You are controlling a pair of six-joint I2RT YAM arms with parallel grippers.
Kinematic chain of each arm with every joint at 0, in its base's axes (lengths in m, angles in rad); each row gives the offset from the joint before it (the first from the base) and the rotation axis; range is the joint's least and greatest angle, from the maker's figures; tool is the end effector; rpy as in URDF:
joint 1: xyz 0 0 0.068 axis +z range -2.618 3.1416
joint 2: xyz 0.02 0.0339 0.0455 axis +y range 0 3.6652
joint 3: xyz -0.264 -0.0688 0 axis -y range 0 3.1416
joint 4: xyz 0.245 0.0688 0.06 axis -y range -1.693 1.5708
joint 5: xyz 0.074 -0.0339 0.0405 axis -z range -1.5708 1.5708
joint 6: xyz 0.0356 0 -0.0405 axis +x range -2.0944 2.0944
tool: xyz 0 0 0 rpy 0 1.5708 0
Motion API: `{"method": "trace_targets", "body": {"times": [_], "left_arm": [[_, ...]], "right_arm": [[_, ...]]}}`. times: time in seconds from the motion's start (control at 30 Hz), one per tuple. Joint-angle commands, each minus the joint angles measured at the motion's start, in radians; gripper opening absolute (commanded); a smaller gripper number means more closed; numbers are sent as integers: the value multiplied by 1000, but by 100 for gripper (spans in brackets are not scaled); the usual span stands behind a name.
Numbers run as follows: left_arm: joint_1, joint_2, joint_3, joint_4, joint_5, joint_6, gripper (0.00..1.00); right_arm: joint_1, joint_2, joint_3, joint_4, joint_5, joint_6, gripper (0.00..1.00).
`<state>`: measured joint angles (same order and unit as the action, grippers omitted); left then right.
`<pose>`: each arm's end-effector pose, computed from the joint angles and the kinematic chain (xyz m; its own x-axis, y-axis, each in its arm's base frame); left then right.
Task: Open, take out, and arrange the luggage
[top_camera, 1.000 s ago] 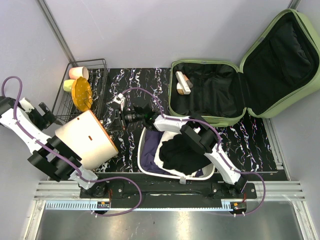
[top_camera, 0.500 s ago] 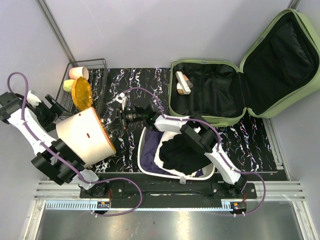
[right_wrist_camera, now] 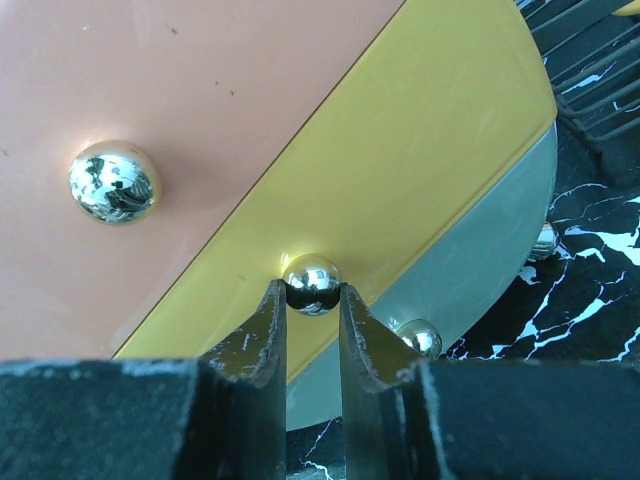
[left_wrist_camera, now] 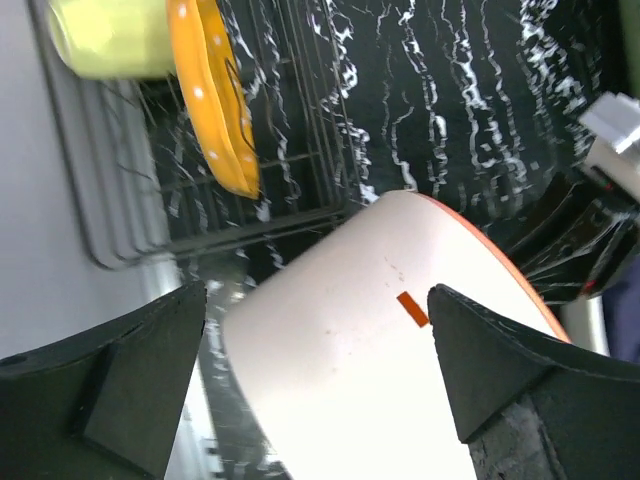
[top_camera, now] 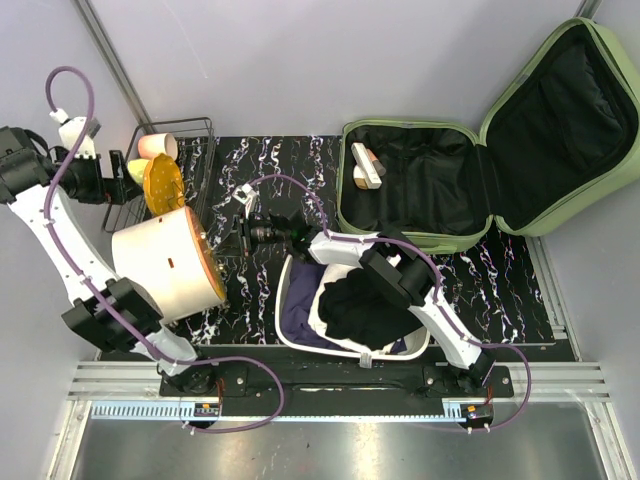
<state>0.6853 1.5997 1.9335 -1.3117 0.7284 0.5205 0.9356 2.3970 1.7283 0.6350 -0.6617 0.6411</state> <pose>0.2439 0.1688 0.4309 -0.6487 -0.0510 -0.7593 0.1594 0.9665 -0.2011 0.3061 0.4522 0.1842 -0.6138 -0.0374 -0.7886 -0.7890 -0.0048 0.6143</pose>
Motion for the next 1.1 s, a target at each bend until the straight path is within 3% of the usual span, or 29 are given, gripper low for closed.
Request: {"method": "trace_targets", "body": {"times": [0.0,0.1,0.2,0.5,0.67,1.07], "left_arm": [[-74,-116,36,-235,-29,397,98],[-195,-254,-120,-233,-128,582,99],[-297,-342,-249,-235,-175,651,99],[-424,-399,-462,-235,-196,677,98],[-408,-368,-562,-235,-282,703,90],[-345,-354,-599,-235,-337,839,89]], "right_arm": [[9,-25,8,46,76,-29,0],[9,-24,14,40,89,-35,0],[9,-21,16,38,97,-38,0],[9,-22,17,37,120,-46,0],[-10,-51,-16,46,129,-52,0],[-104,-150,-171,61,79,-80,0]]}}
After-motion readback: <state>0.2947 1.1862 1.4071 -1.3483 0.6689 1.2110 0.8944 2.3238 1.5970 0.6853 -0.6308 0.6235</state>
